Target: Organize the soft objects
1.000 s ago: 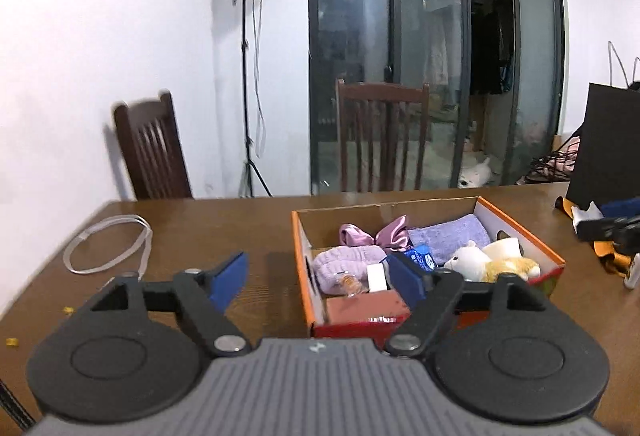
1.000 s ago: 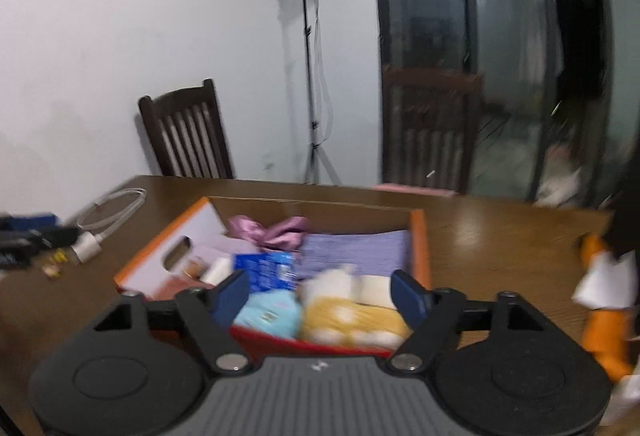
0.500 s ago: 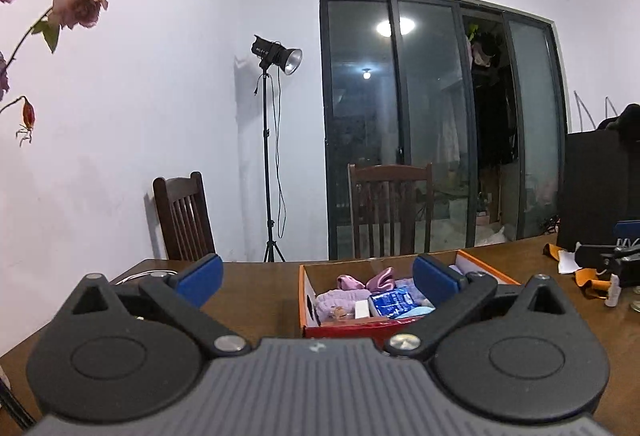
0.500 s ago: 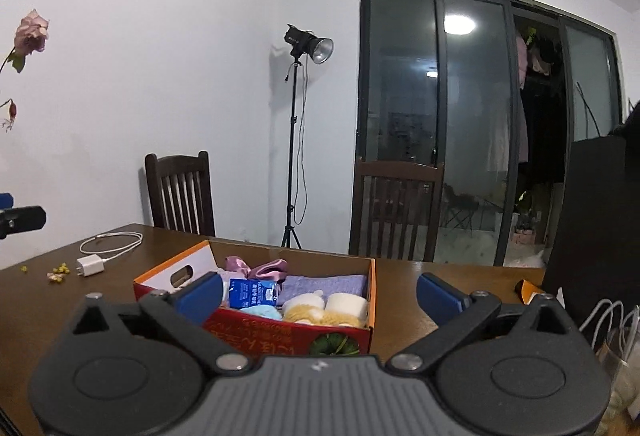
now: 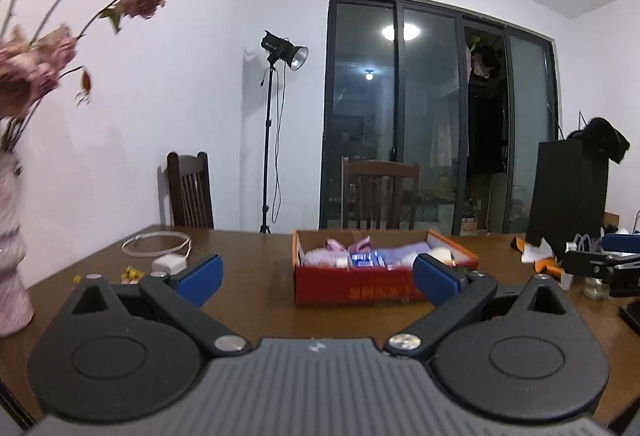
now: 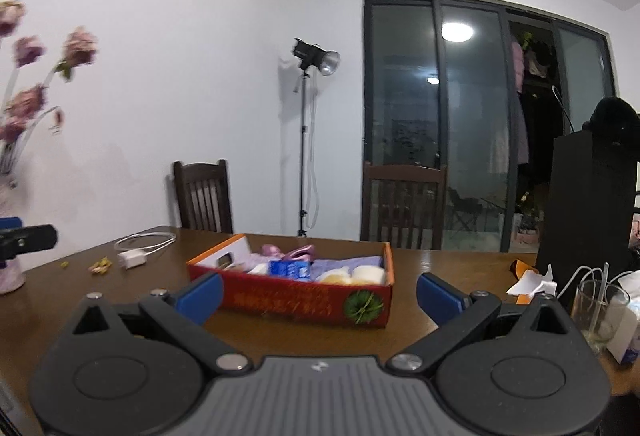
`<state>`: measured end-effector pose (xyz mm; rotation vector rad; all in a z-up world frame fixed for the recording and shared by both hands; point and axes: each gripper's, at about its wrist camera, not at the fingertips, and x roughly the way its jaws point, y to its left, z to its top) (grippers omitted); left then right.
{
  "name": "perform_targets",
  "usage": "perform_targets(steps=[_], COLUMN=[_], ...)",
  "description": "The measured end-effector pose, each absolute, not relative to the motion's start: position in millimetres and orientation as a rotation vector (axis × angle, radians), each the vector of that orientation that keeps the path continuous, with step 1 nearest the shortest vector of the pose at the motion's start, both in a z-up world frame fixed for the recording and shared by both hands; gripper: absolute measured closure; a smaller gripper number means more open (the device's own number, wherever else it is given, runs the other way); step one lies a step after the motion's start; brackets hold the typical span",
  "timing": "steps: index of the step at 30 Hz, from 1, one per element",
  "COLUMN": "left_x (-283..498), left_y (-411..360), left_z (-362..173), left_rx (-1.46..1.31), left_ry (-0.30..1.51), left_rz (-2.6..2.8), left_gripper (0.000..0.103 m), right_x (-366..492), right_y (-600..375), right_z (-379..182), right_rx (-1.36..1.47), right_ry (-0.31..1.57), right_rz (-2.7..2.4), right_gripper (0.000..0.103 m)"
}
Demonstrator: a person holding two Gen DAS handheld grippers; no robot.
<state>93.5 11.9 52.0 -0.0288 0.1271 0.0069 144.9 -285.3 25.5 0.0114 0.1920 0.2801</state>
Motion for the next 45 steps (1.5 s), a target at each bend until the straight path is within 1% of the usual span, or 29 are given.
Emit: perform_targets(steps=[5,10,12,16,23,45], left_x=[42.1,16.5,14.6,14.3,15.2,16.8], left_y=[14.3,7.0,3.0,5.0,6.2,7.6], left_z=[26.7,7.7,5.2,3.1,7.5,8.6], left_rx=[0.027,0.11,0.146,0.092,0.078,0.076], left_ry=[0.068,0.048,0.052,0.066,0.063,0.07], left_rz=[0.058,0.065,0.049,0.067,0.069,0.057], left_gripper=[0.0,0.0,0.0,0.0,0.0,0.0], right_x=[89.4,49.5,45.1,45.5,43.9,52.3], right_y=[-276.8,-261.8,-257.0,-252.3,-258.4,-255.3], right_z=[-6.0,-40.5,-42.2,-41.0,-32.5,-34.4], right_rx=[0.035,0.045,0.007,0.021,0.064,0.084], right_ry=[0.163,0.183,0.202,0.237,0.201,0.226], right_rz=[0.285,0.291,0.297,0.301,0.291,0.292], right_gripper=[0.0,0.0,0.0,0.0,0.0,0.0])
